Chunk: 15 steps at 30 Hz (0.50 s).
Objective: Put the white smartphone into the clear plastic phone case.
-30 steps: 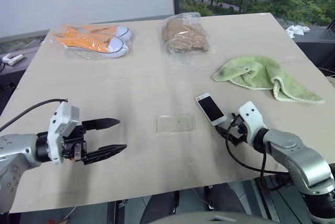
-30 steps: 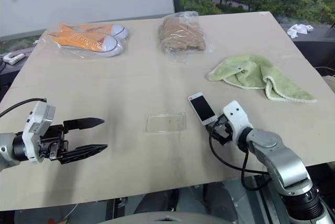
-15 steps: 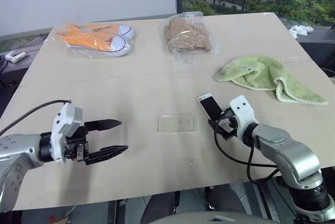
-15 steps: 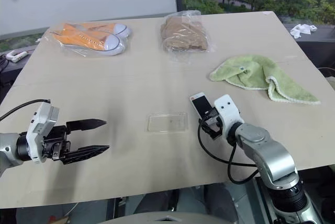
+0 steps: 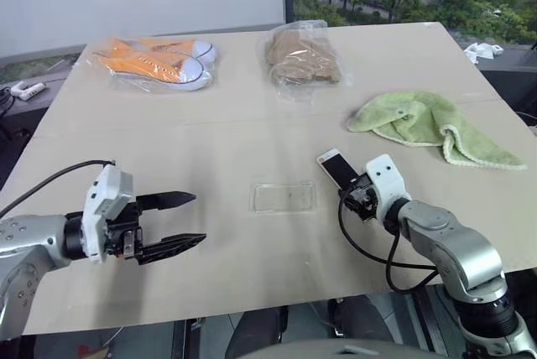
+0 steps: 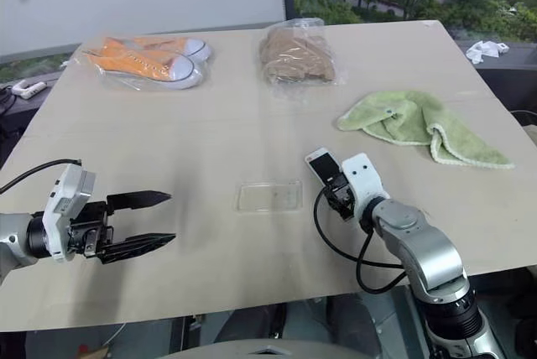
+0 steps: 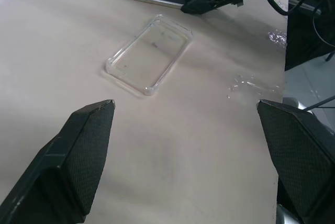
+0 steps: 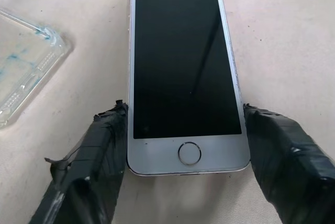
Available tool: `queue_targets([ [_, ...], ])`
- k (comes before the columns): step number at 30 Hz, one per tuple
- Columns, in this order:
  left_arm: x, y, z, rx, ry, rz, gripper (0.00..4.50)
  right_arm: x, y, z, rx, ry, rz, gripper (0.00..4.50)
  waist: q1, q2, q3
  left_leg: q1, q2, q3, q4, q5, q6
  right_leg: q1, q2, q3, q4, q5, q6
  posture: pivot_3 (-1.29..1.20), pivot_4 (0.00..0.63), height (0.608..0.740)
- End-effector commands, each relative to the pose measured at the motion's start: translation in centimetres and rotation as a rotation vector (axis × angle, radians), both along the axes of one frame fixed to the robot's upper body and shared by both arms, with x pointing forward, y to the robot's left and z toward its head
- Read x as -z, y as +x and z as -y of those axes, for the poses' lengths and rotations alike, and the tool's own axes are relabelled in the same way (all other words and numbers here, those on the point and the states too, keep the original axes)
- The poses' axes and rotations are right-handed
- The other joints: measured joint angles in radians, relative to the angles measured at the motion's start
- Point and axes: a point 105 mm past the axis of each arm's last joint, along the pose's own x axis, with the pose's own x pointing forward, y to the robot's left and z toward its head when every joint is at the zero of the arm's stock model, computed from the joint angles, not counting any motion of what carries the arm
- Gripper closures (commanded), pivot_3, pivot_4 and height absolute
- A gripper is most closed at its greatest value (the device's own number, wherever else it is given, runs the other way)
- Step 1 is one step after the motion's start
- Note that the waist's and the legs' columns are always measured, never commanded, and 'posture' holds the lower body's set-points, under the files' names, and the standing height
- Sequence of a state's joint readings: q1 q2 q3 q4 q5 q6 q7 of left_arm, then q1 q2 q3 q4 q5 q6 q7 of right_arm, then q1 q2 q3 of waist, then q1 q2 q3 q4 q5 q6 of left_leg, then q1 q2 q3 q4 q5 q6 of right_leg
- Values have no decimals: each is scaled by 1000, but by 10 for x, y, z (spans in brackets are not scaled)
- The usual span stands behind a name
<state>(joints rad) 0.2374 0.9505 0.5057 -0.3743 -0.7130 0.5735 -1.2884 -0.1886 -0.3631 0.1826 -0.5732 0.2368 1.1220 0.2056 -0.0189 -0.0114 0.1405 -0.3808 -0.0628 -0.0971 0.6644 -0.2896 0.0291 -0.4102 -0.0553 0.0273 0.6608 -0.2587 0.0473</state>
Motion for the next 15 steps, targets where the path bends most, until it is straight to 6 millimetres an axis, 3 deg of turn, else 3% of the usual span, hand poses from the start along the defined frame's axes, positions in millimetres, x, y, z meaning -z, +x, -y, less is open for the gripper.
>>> queue_targets([
  [1, -9, -1, 6, 38, -10, 44, 0, 19, -7, 8, 18, -45, -83, 1581, 2, 0, 0, 0, 0, 0, 0, 0, 0, 0, 0, 0, 0, 0, 0, 0, 150, 740],
  [9, -10, 2, 8, 40, -8, 72, 0, 18, -8, 7, 0, -52, -71, 1582, 5, -1, -1, 0, 0, 0, 0, 0, 0, 0, 0, 0, 0, 0, 0, 0, 150, 740],
  [15, -23, 20, 14, 53, 33, 266, 0, 16, -6, 4, -27, -56, -50, 1582, 5, -2, -1, 0, 0, 0, 0, 0, 0, 0, 0, 0, 0, 0, 0, 0, 150, 740],
])
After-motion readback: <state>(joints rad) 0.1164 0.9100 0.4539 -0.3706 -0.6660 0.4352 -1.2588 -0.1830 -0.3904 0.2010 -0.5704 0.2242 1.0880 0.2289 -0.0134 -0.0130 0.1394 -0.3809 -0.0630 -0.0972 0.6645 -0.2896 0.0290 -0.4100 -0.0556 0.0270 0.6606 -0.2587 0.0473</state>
